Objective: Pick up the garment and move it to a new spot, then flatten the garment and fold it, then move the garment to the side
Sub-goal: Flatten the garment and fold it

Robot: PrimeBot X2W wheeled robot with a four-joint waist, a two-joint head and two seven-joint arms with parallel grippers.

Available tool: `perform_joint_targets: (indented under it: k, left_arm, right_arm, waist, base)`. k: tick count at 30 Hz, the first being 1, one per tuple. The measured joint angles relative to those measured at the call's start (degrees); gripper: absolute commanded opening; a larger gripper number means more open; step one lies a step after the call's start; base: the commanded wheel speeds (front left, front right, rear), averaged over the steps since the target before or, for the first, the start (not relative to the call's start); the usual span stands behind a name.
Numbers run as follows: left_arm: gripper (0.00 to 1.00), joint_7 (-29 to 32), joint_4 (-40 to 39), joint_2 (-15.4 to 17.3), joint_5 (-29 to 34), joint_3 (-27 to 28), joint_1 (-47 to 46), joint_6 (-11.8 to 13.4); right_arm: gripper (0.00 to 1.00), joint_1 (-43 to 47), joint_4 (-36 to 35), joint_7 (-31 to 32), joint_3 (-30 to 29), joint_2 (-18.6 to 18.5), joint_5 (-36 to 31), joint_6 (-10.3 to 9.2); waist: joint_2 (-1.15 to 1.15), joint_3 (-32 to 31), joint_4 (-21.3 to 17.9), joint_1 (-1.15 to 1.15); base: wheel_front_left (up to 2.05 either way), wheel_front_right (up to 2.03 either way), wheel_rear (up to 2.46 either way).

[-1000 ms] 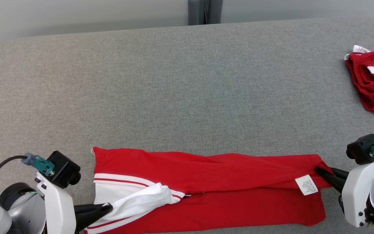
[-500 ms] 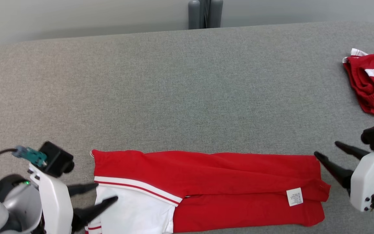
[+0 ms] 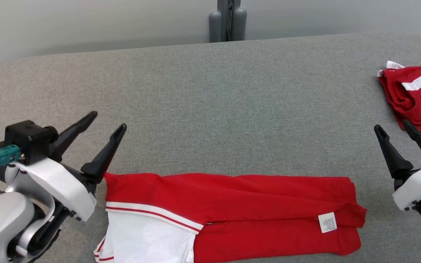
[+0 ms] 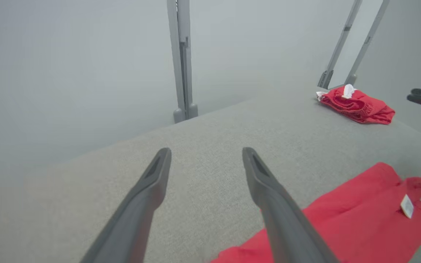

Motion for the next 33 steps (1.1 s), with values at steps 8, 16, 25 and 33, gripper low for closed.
perform_joint_targets:
  k: [8, 16, 25, 33]
  left_arm:
    - [1.00, -7.64, 7.95, -10.69, 8.43, 10.26, 8.21, 4.93]
    - [1.00, -7.71, 8.16, -28.09, 29.47, 33.63, 25.98, 3.19]
    - [1.00, -7.70, 7.26, -41.84, 45.17, 49.97, 36.27, -6.00]
    - [1.00, -7.71, 6.69, -47.88, 54.05, 57.16, 39.34, -13.37]
  right_arm:
    - [1.00, 4.56, 0.65, -9.88, -2.74, 7.13, -2.09, 0.00]
    - [1.00, 8.03, 1.70, -18.55, -3.08, 11.77, -8.51, 0.00]
    - [1.00, 10.38, 3.11, -20.03, -2.86, 15.99, -11.87, 0.00]
    - [1.00, 10.53, 3.74, -20.05, -2.88, 17.40, -12.02, 0.00]
  waist:
    - [0.00, -0.73, -0.21, 0.00]
    - [0.00, -1.02, -0.55, 0.00]
    - [0.00, -0.56, -0.51, 0.00]
    - [0.00, -0.17, -0.24, 0.00]
  base:
    - [0.00, 0.00, 0.00]
    - [0.00, 0.00, 0.00]
    - [0.00, 0.00, 0.00]
    - [0.00, 0.00, 0.00]
